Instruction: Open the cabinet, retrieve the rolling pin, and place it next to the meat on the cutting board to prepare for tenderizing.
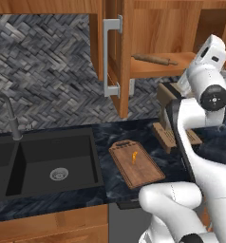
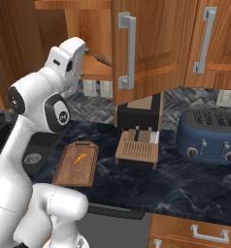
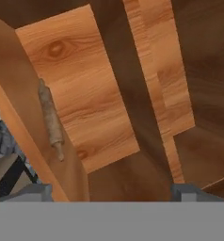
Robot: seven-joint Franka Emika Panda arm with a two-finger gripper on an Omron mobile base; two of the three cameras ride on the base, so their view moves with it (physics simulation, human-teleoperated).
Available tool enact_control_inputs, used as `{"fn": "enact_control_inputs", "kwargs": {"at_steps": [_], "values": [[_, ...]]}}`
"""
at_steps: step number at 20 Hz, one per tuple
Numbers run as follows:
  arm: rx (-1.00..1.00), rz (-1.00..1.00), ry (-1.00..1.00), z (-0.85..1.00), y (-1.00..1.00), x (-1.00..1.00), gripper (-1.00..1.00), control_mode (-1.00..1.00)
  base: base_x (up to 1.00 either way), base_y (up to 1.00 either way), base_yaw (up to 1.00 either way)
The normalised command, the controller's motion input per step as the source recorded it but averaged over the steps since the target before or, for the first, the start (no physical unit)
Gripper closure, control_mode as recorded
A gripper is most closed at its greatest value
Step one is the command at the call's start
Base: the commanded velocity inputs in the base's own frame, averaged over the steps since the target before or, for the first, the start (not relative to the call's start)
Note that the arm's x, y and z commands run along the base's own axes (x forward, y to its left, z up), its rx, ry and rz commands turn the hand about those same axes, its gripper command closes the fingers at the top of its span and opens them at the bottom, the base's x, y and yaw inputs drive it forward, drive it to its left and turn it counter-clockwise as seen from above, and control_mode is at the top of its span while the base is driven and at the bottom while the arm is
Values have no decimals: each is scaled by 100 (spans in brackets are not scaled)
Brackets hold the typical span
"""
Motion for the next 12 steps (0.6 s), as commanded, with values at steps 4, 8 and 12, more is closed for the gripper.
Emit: {"fn": "enact_control_inputs", "kwargs": {"at_steps": [4,8,12], "values": [[-6,-24,6,0,-1,35,-100,-100,0,0,0],[-1,-17,5,0,-14,21,-100,-100,0,0,0],[0,-14,5,0,-16,25,-100,-100,0,0,0]]}}
